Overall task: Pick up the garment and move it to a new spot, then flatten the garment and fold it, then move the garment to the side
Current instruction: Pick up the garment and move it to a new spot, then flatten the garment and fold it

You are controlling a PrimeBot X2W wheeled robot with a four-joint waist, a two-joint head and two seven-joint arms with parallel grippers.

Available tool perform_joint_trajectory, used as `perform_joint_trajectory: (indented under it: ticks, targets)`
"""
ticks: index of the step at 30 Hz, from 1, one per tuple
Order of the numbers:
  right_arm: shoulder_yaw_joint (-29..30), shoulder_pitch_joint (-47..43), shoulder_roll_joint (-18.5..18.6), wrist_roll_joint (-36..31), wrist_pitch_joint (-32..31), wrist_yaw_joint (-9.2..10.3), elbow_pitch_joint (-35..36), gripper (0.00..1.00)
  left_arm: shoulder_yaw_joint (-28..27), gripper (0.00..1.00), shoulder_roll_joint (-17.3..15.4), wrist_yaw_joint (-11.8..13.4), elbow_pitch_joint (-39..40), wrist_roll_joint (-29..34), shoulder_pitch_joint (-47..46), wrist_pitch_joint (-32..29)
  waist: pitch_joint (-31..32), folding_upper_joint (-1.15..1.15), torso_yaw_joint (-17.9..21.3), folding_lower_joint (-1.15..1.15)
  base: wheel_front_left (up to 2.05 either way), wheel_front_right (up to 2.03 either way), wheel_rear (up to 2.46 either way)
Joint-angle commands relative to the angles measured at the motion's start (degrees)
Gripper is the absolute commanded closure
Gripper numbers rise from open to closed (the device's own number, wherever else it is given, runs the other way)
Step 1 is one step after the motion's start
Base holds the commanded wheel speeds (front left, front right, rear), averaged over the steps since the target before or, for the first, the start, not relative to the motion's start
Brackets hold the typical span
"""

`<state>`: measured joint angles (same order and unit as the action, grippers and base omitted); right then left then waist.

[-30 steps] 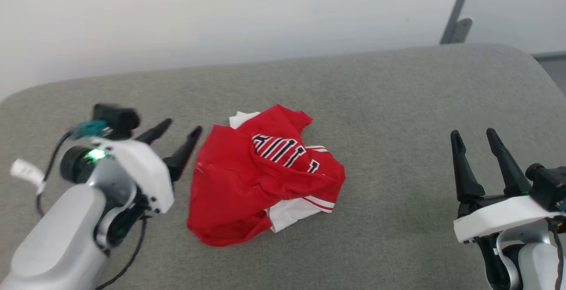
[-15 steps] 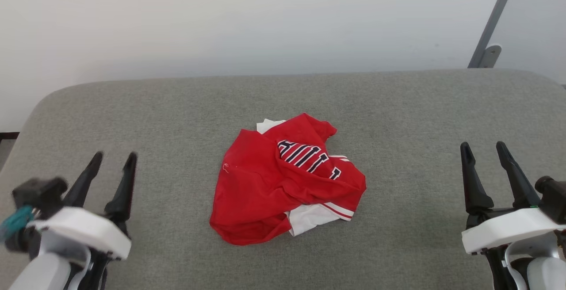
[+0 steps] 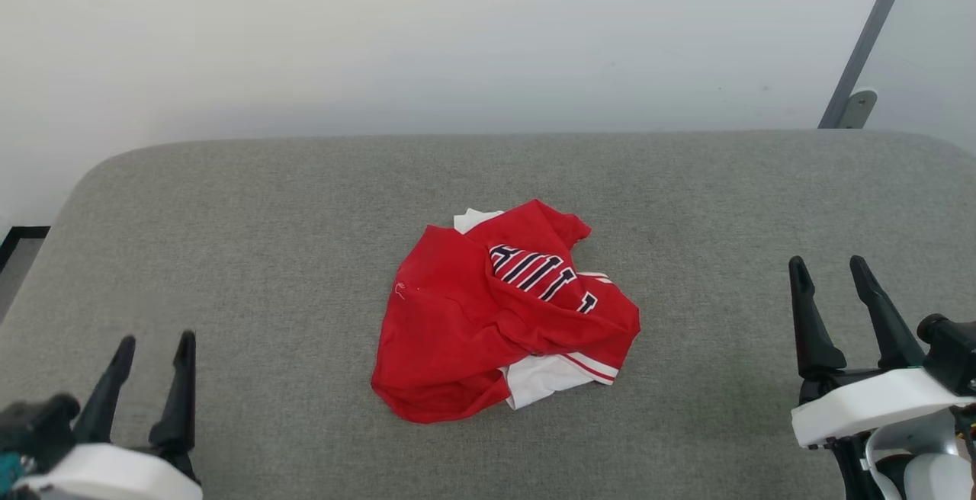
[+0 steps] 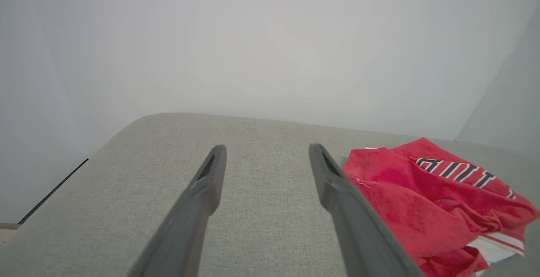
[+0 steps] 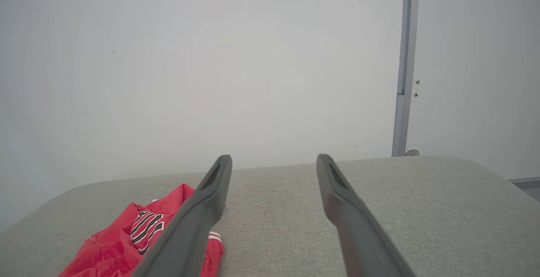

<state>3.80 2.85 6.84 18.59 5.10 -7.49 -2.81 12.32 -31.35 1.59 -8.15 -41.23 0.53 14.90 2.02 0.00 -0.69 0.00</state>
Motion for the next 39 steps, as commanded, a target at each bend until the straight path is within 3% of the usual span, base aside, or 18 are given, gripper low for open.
perform_joint_trajectory:
  ticks: [1, 11, 21, 31, 39]
  targets:
    - [-0.10, -0.65, -0.15, 0.14, 0.51, 0.00, -0.30, 0.00, -0.98, 0.00, 0.66, -0.07, 0.60, 1.48, 1.58, 0.38, 0.08, 0.00, -0.06, 0.00, 0.00, 0.00, 0.00]
    - [0.01, -0.95, -0.60, 0.18, 0.66, 0.00, -0.31, 0.00, -8.09, 0.00, 7.29, -3.60, 0.85, 6.65, 6.27, 0.39, 0.17, 0.00, -0.66, 0.00, 0.00, 0.00, 0.00]
    - [-0.03, -1.15, -0.83, 0.16, 0.66, 0.00, -0.25, 0.00, -11.70, 0.00, 12.49, -6.64, -0.65, 10.63, 6.79, 0.40, 0.25, 0.00, -1.05, 0.00, 0.00, 0.00, 0.00]
    - [-0.52, -1.41, -0.41, 0.77, 0.76, 0.00, -0.54, 0.00, -13.08, 0.00, 14.17, -8.08, -1.33, 12.16, 6.57, 0.40, 0.26, 0.00, -1.23, 0.00, 0.00, 0.00, 0.00]
    - [-5.19, -2.02, 0.46, 2.11, -2.20, 0.00, -0.90, 0.00, -11.78, 0.00, 14.53, -8.60, -1.62, 12.78, 5.59, 0.39, 0.01, 0.00, -3.20, 0.00, 0.00, 0.00, 0.00]
